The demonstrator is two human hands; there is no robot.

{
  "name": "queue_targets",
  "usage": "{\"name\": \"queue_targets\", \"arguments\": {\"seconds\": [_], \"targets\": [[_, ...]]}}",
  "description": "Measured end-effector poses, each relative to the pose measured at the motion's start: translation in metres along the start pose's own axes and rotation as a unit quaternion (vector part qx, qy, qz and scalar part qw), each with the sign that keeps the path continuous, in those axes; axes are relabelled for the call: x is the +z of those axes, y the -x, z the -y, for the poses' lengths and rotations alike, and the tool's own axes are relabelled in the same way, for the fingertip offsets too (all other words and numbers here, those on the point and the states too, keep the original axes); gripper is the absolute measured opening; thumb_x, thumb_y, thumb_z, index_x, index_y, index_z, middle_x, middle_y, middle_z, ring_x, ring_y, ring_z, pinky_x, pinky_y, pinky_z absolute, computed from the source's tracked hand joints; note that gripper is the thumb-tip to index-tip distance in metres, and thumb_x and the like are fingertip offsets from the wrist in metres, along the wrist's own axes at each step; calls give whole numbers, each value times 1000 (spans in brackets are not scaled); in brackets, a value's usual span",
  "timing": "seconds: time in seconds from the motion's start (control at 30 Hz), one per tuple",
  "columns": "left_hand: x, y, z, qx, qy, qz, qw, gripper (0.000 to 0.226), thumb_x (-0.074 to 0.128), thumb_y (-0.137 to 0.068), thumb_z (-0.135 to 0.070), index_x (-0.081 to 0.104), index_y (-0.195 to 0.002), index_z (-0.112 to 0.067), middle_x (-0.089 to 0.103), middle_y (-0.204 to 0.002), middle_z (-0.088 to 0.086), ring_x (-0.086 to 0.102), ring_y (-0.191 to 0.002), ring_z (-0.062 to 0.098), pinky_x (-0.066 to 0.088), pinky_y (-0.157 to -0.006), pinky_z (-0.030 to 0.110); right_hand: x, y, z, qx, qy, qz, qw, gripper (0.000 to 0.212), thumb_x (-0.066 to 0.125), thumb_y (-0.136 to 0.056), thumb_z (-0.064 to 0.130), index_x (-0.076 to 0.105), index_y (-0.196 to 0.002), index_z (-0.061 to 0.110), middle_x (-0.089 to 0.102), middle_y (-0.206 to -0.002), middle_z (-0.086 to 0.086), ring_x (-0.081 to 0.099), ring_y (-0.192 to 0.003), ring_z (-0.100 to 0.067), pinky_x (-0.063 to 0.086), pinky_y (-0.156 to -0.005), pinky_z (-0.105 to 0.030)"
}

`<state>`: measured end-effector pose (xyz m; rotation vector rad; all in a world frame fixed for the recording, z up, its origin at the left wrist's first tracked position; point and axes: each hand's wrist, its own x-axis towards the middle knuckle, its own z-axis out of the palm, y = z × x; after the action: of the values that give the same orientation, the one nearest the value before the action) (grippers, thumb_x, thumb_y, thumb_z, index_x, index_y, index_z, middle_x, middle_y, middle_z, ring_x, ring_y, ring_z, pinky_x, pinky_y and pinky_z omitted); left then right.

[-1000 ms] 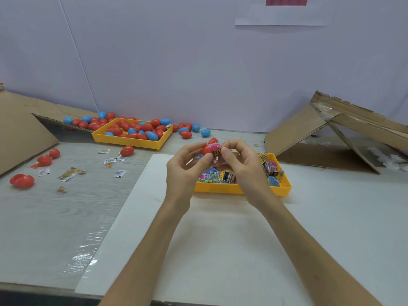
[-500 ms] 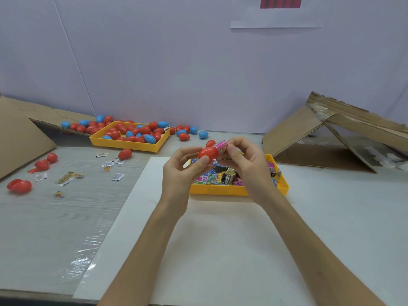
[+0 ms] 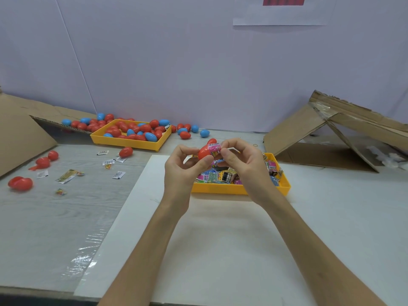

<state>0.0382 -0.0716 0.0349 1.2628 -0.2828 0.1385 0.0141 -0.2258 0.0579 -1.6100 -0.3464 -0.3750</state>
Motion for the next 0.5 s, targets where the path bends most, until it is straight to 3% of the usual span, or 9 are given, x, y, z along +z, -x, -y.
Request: {"name": "queue_targets", "arguments": {"seconds": [0.23,0.5], "targets": [[0,1,-1,-1,-20,-2,1000,55,84,-60,-39,60,-102,-13,71,-111,12,74,-100,26,61,-84,48,-1,0,1,4,0,8,1000,8,61,-98,13,65,-93,18,70,-89,13,70,-94,-17,60,-84,-36],[0,2,-4,25,0,-2,1000,44,84,-66,-36,64,-102,-20,71,-105,6,74,-96,24,61,-73,29,-1,0,2,-27,34,-10,999,11,71,-90,5,71,-95,15,72,-97,-7,72,-91,-18,60,-83,-37]]}}
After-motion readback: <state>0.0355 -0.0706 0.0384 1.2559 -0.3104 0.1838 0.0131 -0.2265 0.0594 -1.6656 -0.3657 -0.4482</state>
